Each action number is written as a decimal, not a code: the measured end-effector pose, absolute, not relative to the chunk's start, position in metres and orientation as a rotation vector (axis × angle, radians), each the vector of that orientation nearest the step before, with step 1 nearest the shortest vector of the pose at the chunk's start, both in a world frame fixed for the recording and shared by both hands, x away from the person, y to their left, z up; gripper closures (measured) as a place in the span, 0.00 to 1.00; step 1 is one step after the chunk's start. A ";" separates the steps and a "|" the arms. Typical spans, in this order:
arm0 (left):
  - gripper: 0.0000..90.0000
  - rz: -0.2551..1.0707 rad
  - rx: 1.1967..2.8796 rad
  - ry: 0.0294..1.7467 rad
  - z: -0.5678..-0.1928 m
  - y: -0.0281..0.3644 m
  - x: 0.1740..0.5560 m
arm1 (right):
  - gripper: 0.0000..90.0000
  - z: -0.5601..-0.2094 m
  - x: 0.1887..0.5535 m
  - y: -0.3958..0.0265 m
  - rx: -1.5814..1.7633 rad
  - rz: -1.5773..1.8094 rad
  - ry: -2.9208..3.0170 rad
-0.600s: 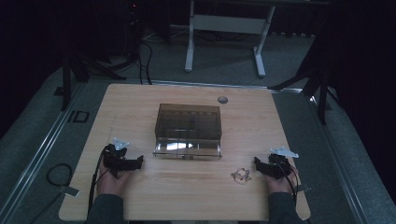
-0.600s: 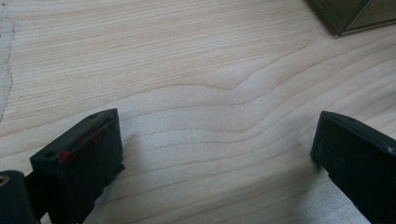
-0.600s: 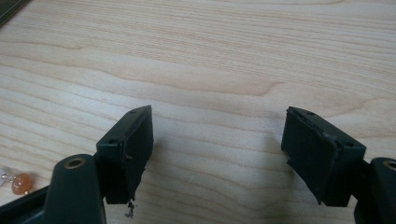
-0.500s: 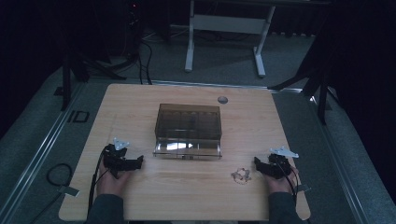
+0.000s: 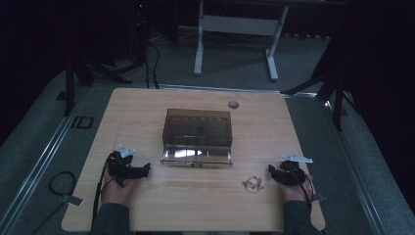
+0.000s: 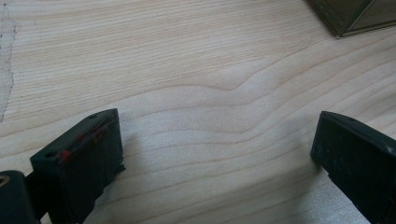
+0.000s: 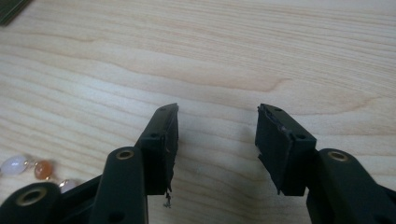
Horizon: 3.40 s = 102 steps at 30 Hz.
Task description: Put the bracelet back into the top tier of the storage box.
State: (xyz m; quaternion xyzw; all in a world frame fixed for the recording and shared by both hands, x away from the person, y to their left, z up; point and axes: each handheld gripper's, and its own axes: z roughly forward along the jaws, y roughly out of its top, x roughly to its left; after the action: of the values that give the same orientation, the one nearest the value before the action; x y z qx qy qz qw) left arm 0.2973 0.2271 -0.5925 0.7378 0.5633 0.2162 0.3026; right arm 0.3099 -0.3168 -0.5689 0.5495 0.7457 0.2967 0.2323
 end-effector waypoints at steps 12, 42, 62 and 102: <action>0.03 0.573 1.956 1.493 -0.592 0.227 0.297 | 0.56 -0.557 0.315 -0.314 1.443 0.736 2.156; 0.02 0.572 1.954 1.495 -0.592 0.227 0.297 | 0.48 -0.526 0.324 -0.291 1.205 0.609 2.474; 0.03 0.572 1.954 1.495 -0.592 0.227 0.297 | 0.47 -0.516 0.320 -0.280 1.089 0.536 2.574; 0.03 0.572 1.954 1.495 -0.592 0.227 0.297 | 0.30 -0.523 0.312 -0.247 0.911 0.442 2.851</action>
State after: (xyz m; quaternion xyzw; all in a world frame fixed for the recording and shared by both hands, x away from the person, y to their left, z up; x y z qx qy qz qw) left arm 0.2972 0.2268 -0.5924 0.7373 0.5640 0.2156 0.3030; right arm 0.3122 -0.2466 -0.5233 0.3007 0.9407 0.1458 0.0581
